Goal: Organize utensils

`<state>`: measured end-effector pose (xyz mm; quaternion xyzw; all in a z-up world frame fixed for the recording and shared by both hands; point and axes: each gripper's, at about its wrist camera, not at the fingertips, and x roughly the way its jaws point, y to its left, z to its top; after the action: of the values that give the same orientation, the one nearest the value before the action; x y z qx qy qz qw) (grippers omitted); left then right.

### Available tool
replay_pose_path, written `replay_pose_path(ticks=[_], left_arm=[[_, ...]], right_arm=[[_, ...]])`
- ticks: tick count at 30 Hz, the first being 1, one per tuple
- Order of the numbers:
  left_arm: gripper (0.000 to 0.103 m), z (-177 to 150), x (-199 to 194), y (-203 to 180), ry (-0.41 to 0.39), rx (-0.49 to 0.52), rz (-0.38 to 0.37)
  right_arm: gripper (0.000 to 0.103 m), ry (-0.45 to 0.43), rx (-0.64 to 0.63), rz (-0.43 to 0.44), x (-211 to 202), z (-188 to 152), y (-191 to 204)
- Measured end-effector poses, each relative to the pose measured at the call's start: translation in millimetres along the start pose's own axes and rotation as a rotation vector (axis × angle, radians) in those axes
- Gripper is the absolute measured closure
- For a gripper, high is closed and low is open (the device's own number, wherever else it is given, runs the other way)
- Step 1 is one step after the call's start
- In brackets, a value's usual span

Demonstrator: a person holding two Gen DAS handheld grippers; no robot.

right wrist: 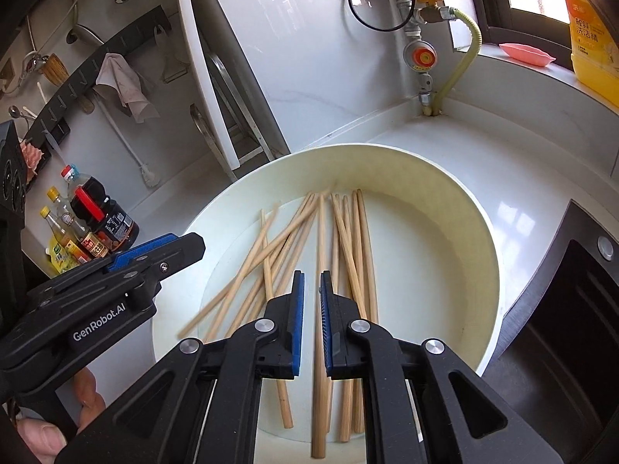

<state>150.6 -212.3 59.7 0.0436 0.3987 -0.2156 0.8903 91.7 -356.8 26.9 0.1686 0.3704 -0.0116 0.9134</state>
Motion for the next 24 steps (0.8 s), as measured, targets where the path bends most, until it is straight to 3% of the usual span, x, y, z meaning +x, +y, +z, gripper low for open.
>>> replay_pose_path(ticks=[1,2,11,24], left_arm=[[0.056,-0.1,-2.1,2.3,-0.006,-0.007,0.005],[0.054,-0.3,-4.6,4.7,-0.014,-0.014,0.007],[0.054,-6.5,-17.2,21.1,-0.025,-0.050,0.044],[0.050,-6.5,-30.7,28.1,-0.046,-0.055,0.082]], right_arm=[[0.095,0.000,0.000,-0.001,-0.7,0.0,0.0],[0.095,0.000,-0.001,-0.004,-1.2,-0.1,0.1],[0.093,-0.004,-0.027,-0.020,-6.0,-0.6,9.6],[0.078,-0.018,-0.054,-0.031,-13.6,0.2,20.7]])
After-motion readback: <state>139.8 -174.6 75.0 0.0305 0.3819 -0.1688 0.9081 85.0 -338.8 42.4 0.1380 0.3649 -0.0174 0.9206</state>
